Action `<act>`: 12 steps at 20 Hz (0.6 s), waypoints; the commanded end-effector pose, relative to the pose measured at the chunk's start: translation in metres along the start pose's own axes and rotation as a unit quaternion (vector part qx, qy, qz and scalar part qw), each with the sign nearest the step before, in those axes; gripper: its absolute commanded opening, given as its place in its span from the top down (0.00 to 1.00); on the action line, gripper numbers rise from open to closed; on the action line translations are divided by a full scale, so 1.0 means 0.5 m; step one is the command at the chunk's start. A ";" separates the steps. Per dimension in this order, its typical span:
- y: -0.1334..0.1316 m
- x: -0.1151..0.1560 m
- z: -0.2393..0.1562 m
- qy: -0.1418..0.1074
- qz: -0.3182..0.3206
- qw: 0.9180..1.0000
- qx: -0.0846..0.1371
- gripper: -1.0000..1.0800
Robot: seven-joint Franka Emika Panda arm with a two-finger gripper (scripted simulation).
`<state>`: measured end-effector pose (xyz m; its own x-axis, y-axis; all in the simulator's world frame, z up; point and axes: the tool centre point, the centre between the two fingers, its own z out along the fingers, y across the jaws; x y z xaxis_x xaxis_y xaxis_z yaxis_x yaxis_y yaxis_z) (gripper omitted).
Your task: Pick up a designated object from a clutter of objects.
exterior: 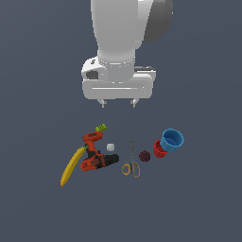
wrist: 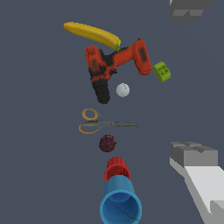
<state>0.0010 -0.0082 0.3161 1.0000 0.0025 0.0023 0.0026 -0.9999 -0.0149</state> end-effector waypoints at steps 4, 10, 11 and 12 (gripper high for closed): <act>-0.009 0.000 0.003 -0.002 -0.003 1.000 0.000 0.19; -0.029 -0.001 0.007 -0.007 -0.014 1.000 0.000 0.19; -0.028 -0.001 0.008 -0.007 -0.013 1.000 0.000 0.19; -0.028 0.000 0.009 -0.007 -0.011 1.000 0.000 0.19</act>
<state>0.0008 0.0061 0.3124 0.9995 0.0283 -0.0111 0.0281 -0.9995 -0.0144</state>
